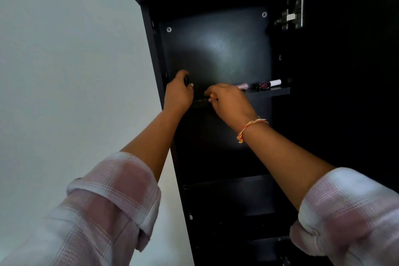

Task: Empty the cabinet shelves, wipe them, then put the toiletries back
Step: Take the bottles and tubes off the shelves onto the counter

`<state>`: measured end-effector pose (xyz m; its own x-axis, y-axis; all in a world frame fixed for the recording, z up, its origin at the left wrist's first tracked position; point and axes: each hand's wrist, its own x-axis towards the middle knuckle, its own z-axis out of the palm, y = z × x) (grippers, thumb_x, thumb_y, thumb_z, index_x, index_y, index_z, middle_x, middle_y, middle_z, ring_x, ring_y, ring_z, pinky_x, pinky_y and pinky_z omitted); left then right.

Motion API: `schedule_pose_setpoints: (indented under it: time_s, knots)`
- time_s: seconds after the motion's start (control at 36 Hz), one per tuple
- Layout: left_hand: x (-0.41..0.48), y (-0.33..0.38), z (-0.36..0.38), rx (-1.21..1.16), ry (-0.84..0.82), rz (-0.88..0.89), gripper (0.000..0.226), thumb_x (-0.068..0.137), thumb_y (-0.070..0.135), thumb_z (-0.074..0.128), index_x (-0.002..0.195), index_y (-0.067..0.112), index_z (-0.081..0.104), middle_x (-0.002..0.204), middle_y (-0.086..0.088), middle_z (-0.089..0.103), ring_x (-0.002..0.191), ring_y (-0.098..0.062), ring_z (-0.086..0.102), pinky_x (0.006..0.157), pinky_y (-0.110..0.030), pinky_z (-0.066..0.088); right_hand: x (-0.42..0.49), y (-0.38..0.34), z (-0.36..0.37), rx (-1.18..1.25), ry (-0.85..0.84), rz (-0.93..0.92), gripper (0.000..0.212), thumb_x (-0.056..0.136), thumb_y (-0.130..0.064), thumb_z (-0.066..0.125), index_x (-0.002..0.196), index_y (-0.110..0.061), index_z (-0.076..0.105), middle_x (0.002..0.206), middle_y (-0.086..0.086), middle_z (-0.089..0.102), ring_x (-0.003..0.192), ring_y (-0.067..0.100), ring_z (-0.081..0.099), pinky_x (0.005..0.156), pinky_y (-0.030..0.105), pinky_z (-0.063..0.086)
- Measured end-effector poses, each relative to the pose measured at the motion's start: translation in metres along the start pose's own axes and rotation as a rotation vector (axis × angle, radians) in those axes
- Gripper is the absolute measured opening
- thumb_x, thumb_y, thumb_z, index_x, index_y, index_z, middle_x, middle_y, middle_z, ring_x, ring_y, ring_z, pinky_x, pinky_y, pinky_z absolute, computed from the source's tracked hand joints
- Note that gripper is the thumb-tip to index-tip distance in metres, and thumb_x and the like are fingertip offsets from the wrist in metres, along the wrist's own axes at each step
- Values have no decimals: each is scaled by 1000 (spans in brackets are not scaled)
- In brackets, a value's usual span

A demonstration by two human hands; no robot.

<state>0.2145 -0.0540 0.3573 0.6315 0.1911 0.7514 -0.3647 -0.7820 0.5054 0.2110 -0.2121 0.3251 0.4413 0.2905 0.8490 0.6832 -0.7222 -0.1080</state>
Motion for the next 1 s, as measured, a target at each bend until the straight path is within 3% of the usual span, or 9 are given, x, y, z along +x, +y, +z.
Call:
schedule_pose_setpoints:
  time_s: [0.17,0.31,0.44,0.5,0.64,0.81,0.92,1.0]
  knots:
    - [-14,4,-4,-178,116,-18,29,94,22,63,121,17,54,102,4,62,80,1,57,63,-1,39,-18,-5,-9,140,220,63,15,86,-13,64,100,-11,69,94,9,70,86,27,65,73,38,53]
    - [-39,18,-11,-282,191,22,21,92,29,65,110,24,56,94,15,60,89,0,61,79,-14,50,-35,-14,-19,313,332,207,21,83,-21,65,104,-20,66,92,-5,70,83,9,64,75,23,51]
    - [-82,32,-20,-412,181,-1,18,90,30,68,105,29,58,91,19,63,86,6,62,76,-8,49,-63,-22,-20,590,374,367,26,80,-24,71,105,-22,64,85,-8,71,78,6,68,76,30,57]
    - [-105,31,-19,-458,144,-41,18,90,29,68,105,29,59,92,20,65,87,7,63,75,-8,48,-79,-24,-17,637,366,415,23,80,-24,72,102,-23,64,83,-8,71,75,7,68,74,26,57]
    - [-172,5,-4,-574,44,-291,23,88,29,71,109,22,66,93,12,70,86,1,67,73,-10,50,-140,-24,6,716,249,527,13,82,-17,74,93,-15,67,70,-11,67,61,-5,61,64,14,49]
    - [-264,-47,27,-589,-110,-605,28,85,24,75,111,15,69,95,4,74,87,-7,71,83,-25,57,-238,-18,57,637,-32,682,14,83,-26,76,89,-18,66,74,-12,65,68,-6,61,63,6,46]
    - [-331,-86,47,-474,-212,-768,25,80,27,79,102,17,72,88,1,76,85,-15,73,85,-44,58,-311,-14,91,577,-202,811,14,81,-29,77,83,-23,64,71,-14,65,68,-2,63,65,14,51]
    - [-380,-112,60,-393,-269,-884,20,78,26,80,96,20,73,87,1,76,86,-18,72,87,-47,56,-362,-12,110,531,-295,890,16,81,-28,78,84,-17,66,76,-8,69,72,4,65,69,16,51]
